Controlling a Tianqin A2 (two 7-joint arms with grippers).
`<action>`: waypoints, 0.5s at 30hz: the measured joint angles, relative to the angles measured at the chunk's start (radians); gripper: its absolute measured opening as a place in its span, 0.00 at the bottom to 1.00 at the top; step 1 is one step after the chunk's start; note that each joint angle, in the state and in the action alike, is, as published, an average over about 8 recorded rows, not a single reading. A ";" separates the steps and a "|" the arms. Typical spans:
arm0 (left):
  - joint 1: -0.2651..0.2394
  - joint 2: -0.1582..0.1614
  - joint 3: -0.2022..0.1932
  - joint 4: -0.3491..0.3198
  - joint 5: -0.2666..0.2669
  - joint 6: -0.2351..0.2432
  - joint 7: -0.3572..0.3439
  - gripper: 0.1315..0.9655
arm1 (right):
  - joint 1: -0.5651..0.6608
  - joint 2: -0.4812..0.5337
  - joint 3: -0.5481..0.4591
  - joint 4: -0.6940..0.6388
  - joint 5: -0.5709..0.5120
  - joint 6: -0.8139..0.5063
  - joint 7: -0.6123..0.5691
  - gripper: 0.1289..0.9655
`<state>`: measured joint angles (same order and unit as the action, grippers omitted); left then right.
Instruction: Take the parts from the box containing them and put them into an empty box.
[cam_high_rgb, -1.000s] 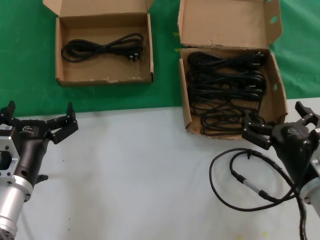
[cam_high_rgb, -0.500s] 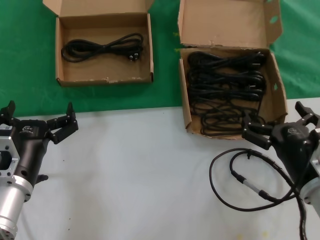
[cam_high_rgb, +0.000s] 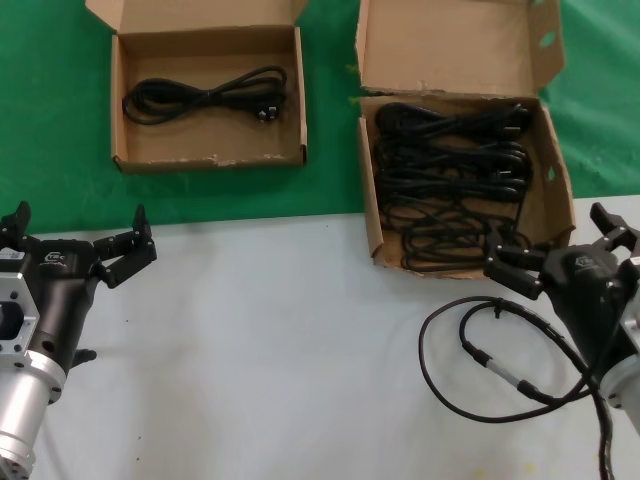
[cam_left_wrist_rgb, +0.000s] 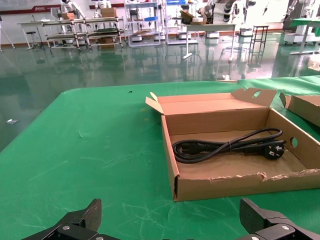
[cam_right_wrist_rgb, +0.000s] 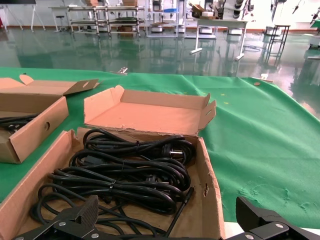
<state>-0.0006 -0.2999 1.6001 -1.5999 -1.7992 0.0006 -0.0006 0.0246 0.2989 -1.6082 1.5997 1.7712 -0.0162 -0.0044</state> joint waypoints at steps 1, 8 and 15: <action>0.000 0.000 0.000 0.000 0.000 0.000 0.000 1.00 | 0.000 0.000 0.000 0.000 0.000 0.000 0.000 1.00; 0.000 0.000 0.000 0.000 0.000 0.000 0.000 1.00 | 0.000 0.000 0.000 0.000 0.000 0.000 0.000 1.00; 0.000 0.000 0.000 0.000 0.000 0.000 0.000 1.00 | 0.000 0.000 0.000 0.000 0.000 0.000 0.000 1.00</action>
<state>-0.0006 -0.2999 1.6001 -1.5999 -1.7992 0.0006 -0.0007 0.0246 0.2989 -1.6082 1.5997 1.7712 -0.0162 -0.0044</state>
